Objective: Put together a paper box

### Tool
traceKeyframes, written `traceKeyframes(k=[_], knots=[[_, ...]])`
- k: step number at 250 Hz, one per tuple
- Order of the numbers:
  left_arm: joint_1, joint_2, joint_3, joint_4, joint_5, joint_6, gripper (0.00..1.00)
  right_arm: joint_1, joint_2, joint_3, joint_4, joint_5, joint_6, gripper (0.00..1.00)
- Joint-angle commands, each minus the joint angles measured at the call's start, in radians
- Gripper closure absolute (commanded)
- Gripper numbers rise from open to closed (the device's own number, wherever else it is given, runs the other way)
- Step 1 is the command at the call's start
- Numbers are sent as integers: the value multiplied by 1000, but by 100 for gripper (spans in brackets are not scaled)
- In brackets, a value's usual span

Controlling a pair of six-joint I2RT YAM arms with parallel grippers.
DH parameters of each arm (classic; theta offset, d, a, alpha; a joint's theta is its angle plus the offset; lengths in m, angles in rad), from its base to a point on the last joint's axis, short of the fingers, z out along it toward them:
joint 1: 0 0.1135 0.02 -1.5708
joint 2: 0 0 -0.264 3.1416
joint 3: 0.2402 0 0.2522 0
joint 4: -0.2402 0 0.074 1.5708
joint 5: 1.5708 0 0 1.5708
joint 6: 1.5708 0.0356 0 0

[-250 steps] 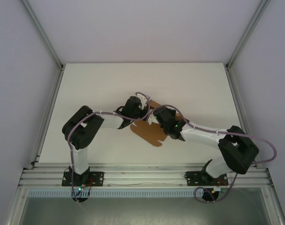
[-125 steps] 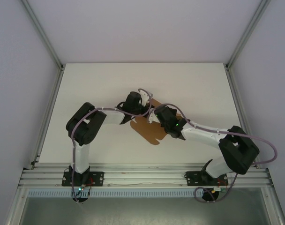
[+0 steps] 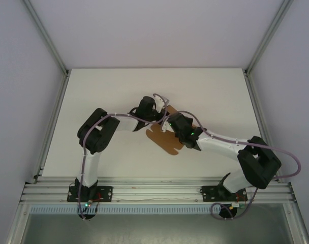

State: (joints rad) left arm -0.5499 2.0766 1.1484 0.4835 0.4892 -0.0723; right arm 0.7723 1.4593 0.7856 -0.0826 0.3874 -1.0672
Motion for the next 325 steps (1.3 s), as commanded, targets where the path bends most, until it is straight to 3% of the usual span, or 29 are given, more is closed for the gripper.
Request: traceKeyframes(k=[1, 6, 19, 22, 59, 109, 149, 180, 214, 258, 294, 325], knots=[[-23, -4, 14, 17, -67, -81, 100, 2, 17, -23, -87, -199, 85, 64], [-22, -10, 3, 18, -72, -81, 100, -7, 4, -25, -67, -196, 106, 53], [-22, -30, -28, 28, -97, -88, 100, -31, -36, -30, -23, -199, 175, 4], [-23, -33, -35, 29, -102, -91, 100, -38, -48, -31, -15, -201, 186, 0], [-7, -99, -104, 31, -82, -129, 100, -84, -215, -63, 90, -144, 289, 0], [31, -210, -188, 42, -33, -216, 100, -119, -435, -46, -32, -160, 420, 0], [73, -285, -217, 0, 49, -306, 100, -155, -537, -11, -193, -292, 537, 0], [125, -338, -263, 26, 148, -378, 100, -203, -532, 34, -276, -348, 638, 0], [132, -382, -266, -61, 160, -324, 100, -283, -487, 86, -271, -515, 719, 8], [131, -395, -243, -158, 163, -297, 100, -284, -391, 156, -269, -646, 751, 24], [129, -411, -244, -176, 136, -302, 100, -284, -331, 164, -258, -648, 756, 55], [128, -408, -232, -203, 96, -328, 100, -284, -329, 138, -210, -674, 756, 74]])
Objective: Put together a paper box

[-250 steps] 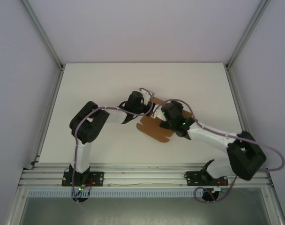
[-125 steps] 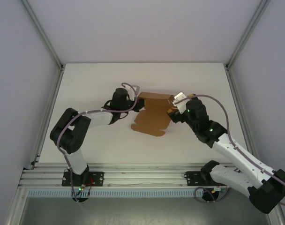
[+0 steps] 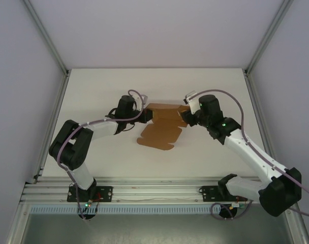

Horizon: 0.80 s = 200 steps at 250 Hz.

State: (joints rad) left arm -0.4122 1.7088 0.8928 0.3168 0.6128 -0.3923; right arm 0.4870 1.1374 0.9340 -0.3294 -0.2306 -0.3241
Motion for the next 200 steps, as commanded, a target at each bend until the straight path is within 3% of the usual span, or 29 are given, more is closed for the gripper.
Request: traceKeyframes(k=[1, 32, 61, 110, 132, 176, 200], knots=[[-10, -41, 26, -39, -30, -8, 100, 1, -8, -12, 38, -57, 12, 74], [-20, -26, 87, -190, -192, -25, 100, 1, -10, -8, 41, -86, 25, 92], [-28, -1, 157, -348, -360, -69, 100, 1, 2, -2, 33, -95, 47, 100], [-76, 46, 260, -550, -617, -79, 100, 2, 5, -15, 58, -97, 64, 100], [-80, 61, 273, -562, -601, -74, 100, 1, 10, -20, 58, -92, 53, 100], [-82, 61, 191, -418, -409, -4, 100, 1, 53, -89, 112, -115, 54, 100], [-80, 85, 159, -375, -359, 11, 98, 2, 79, -139, 170, -143, 50, 100]])
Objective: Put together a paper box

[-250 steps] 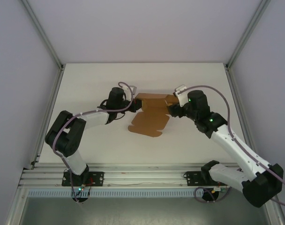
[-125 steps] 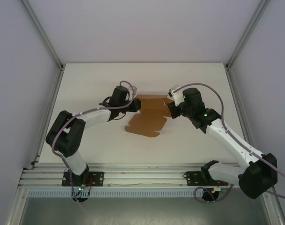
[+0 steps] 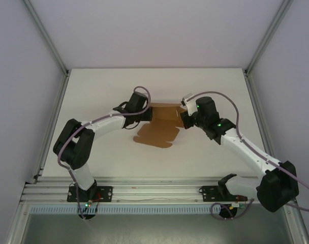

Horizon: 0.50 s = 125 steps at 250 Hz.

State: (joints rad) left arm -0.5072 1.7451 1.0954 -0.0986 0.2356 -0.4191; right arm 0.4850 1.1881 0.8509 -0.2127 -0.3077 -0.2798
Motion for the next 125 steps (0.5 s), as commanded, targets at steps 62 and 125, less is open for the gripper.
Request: traceKeyframes(k=[62, 125], knots=[[21, 109, -74, 79, 109, 60, 88, 4, 75, -85, 76, -106, -34, 100], [25, 124, -86, 155, 141, 65, 72, 3, 105, -78, 43, -120, -71, 100]])
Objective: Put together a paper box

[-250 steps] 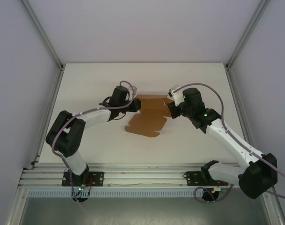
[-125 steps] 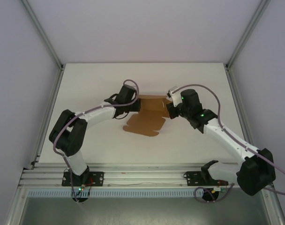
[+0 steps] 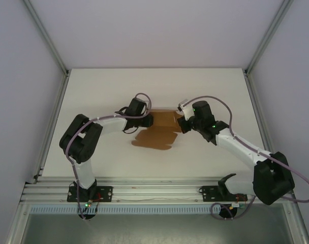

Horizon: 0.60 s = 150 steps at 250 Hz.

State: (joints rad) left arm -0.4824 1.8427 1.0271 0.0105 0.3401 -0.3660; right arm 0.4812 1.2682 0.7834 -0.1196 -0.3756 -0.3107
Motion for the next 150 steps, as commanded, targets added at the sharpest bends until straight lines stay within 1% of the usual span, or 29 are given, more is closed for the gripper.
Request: traceKeyframes(k=[1, 29, 42, 56, 85, 100, 113, 123, 134, 150], knots=[[0, 27, -17, 47, 37, 12, 72, 8, 24, -10, -49, -52, -40, 100], [3, 35, -9, 60, 33, 4, 74, 8, 26, -5, -68, -43, -51, 100], [3, 37, -10, 64, 7, -4, 82, 6, 22, -5, -74, -43, -56, 100], [4, 35, -8, 67, -21, -7, 100, 7, 15, -4, -80, -44, -60, 100], [1, 16, -23, 71, -123, -25, 100, 8, 2, -4, -94, -31, -64, 100], [-5, -12, -57, 110, -172, -24, 100, 7, -3, -5, -104, -22, -65, 100], [-15, -37, -75, 118, -240, -26, 100, 7, -8, -8, -105, -17, -65, 100], [-19, -47, -78, 118, -254, 3, 100, 7, -11, -11, -99, -12, -65, 100], [-25, -57, -68, 98, -292, -1, 100, 7, -13, -15, -91, -9, -67, 100], [-35, -69, -69, 106, -286, 39, 100, 7, -15, -20, -80, -8, -71, 100]])
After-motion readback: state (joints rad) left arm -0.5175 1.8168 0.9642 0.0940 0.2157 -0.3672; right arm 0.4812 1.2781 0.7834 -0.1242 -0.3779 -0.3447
